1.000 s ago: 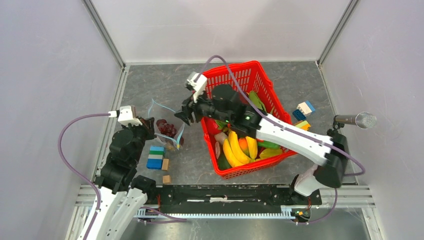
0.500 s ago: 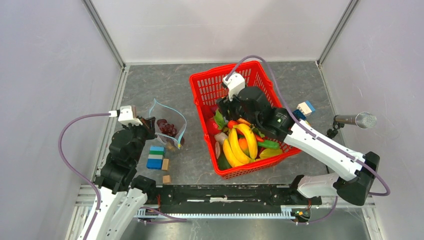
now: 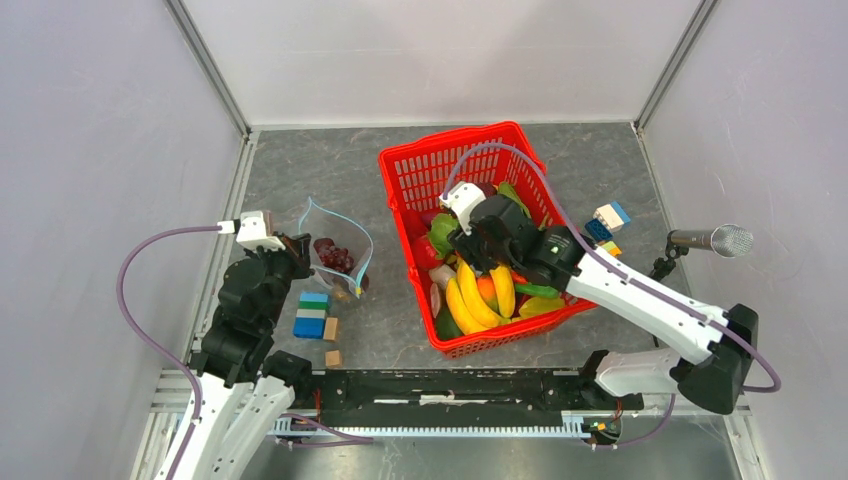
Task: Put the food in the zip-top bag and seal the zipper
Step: Pick up the fake fruit from the bin.
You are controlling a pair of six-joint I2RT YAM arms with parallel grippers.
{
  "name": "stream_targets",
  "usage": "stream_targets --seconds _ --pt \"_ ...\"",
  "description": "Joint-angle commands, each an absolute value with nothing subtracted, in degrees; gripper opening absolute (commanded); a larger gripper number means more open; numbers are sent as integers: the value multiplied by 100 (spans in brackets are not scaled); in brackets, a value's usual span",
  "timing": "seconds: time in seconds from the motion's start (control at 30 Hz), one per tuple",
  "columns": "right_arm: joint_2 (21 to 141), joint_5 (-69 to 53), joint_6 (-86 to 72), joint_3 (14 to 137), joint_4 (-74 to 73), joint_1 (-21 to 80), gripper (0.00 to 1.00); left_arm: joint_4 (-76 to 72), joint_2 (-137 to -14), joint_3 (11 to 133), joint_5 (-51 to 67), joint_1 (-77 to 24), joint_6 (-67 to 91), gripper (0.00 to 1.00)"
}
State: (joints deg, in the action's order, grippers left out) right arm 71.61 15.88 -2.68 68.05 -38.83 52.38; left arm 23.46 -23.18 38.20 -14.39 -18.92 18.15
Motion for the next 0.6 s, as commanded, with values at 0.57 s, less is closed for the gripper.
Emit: stream_targets --seconds 0.57 --pt "7175 1424 -77 6221 -4420 5080 50 2013 -2334 3894 -1322 -1845 1845 2"
